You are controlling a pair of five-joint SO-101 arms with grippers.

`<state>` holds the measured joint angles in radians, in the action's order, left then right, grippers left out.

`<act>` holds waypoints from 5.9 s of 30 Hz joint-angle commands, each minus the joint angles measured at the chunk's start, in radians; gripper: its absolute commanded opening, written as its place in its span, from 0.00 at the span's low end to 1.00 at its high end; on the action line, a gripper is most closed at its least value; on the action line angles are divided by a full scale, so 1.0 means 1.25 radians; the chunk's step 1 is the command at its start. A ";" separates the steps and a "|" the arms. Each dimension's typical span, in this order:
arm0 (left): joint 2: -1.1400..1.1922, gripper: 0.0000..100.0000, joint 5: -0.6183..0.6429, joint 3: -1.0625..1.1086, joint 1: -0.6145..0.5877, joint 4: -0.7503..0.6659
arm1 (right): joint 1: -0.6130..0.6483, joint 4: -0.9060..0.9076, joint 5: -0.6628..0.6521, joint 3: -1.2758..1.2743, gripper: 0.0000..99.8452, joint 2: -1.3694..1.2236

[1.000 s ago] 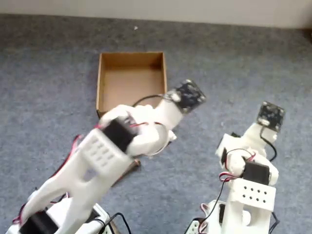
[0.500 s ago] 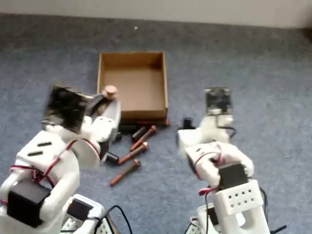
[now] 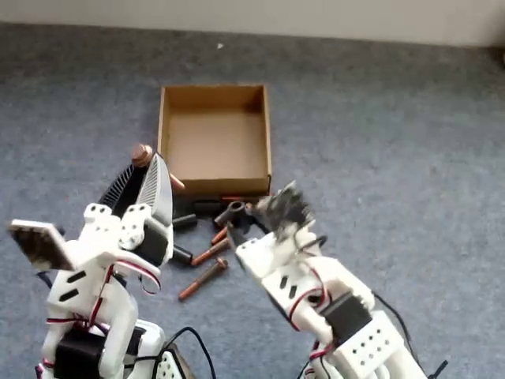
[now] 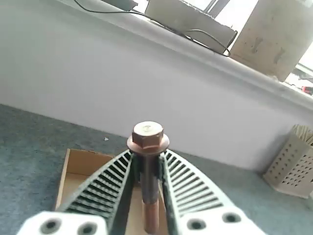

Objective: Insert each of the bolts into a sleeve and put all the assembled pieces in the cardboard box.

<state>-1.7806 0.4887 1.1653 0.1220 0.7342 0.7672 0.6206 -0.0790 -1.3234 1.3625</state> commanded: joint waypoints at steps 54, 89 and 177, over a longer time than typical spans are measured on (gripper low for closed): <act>-0.031 0.01 0.039 0.142 0.164 0.032 | 0.078 -0.293 -0.184 -0.128 0.00 0.096; -0.031 0.13 -0.281 0.073 -0.294 0.347 | -0.159 0.137 -0.052 0.282 0.00 -0.136; -0.031 0.03 -0.277 0.208 -0.595 0.319 | 0.126 0.338 0.775 1.205 0.19 -1.402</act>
<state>-1.8128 0.1450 1.4293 -0.6160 1.1577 0.9375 1.0564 0.8554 0.1803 -0.4511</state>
